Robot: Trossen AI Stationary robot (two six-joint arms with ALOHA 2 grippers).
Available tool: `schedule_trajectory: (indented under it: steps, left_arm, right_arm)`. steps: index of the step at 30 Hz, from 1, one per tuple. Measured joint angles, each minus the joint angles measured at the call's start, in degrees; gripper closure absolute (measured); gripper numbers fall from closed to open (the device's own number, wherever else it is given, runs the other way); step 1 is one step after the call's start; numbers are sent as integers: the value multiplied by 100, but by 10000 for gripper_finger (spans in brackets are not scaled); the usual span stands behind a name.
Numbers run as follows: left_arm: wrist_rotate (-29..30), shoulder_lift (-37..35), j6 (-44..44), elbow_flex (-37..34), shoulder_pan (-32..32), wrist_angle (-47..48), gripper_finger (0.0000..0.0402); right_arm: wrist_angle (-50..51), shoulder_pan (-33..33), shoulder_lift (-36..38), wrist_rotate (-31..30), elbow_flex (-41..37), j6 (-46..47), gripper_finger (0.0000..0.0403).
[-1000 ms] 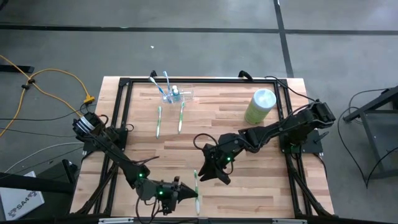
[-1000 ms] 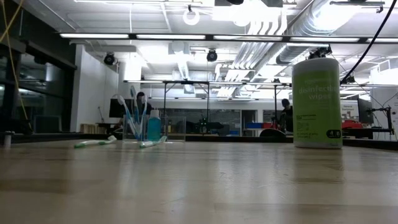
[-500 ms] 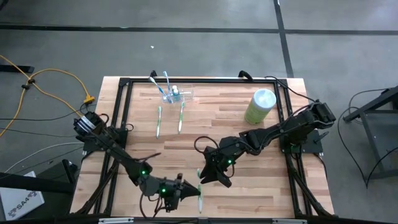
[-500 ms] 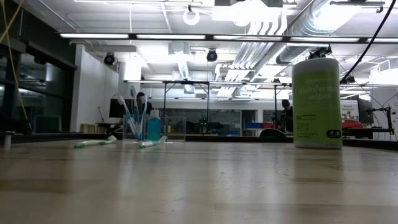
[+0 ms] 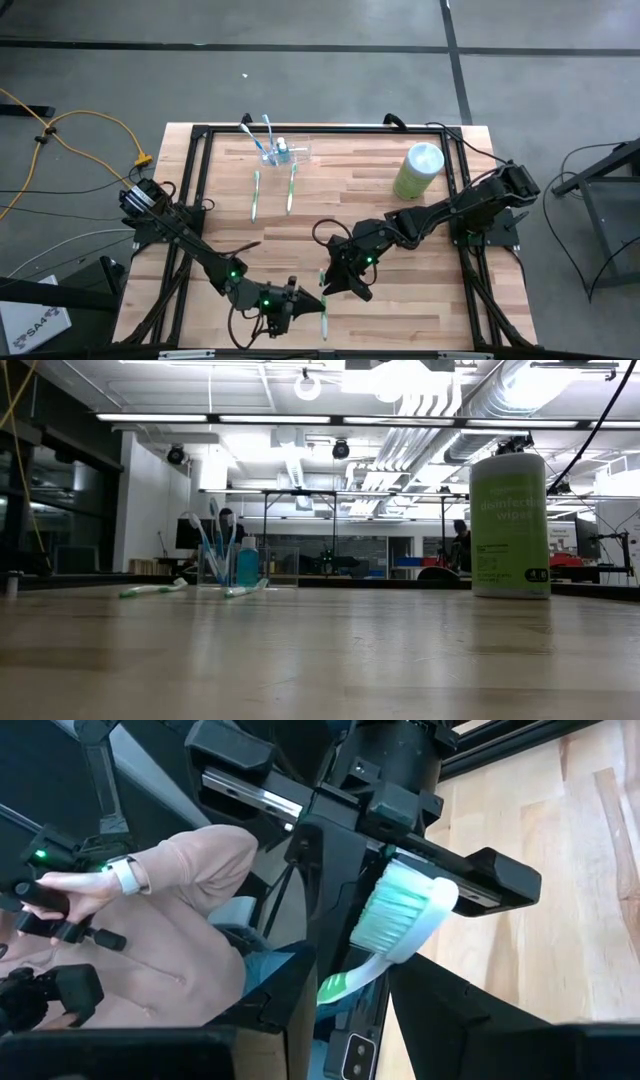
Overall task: Pick & Place toothbrushing station
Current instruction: Put the bottom green toothbrush into the right section of the transparent organizer
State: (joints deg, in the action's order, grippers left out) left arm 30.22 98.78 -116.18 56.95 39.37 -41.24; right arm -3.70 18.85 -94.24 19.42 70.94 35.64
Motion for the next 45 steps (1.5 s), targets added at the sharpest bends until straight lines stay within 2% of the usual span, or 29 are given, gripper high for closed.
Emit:
schedule_trajectory:
  steps: [12, 25, 33, 45]
  left_arm:
    - [-151, 0, 38, 0, -87, -42, 399]
    - [-181, 0, 44, -2, -84, -17, 399]
    - [-177, 0, 109, -4, -84, 25, 391]
    - [-174, 7, 1047, -7, -29, 27, 345]
  right_arm:
    - [0, -15, 0, -107, 0, -9, 291]
    - [2, -15, 0, -105, 0, -72, 390]
    - [52, -15, 0, -114, 0, 18, 393]
    - [191, -9, 0, -148, 4, 12, 395]
